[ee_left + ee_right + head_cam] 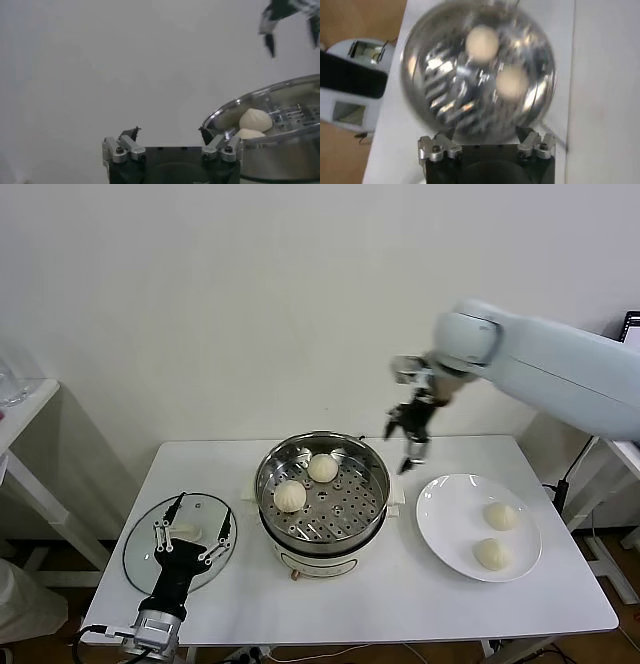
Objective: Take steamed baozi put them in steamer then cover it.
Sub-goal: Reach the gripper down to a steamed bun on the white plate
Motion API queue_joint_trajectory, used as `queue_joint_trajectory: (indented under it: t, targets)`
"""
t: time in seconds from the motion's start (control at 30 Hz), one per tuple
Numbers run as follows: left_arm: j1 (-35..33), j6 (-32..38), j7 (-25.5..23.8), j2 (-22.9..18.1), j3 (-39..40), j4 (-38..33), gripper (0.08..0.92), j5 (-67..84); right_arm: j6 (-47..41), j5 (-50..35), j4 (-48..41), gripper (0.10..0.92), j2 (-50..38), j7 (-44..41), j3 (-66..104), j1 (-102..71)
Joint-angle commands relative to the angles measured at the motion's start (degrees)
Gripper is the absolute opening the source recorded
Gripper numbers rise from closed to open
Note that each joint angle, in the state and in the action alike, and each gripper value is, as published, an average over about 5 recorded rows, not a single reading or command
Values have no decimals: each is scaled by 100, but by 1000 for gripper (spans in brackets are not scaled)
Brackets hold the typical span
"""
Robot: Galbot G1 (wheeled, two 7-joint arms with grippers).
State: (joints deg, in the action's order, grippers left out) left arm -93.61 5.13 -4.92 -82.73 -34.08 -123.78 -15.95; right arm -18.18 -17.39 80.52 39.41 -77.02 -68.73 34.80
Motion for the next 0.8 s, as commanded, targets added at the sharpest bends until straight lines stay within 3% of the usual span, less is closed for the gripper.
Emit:
queue_joint_trajectory:
  t: [0.03, 0.33, 0.8]
  targets:
    - [-11, 0, 1, -28, 55, 9, 823, -22, 1035, 1920, 340, 823, -1824, -438, 1012, -1772]
    - [-4, 15, -1, -86, 80, 60, 823, -48, 1117, 2613, -14, 823, -1676, -251, 2200, -3508]
    - [15, 32, -1, -105, 99, 132, 823, -61, 1107, 2990, -444, 823, -1115, 185, 3476, -4610]
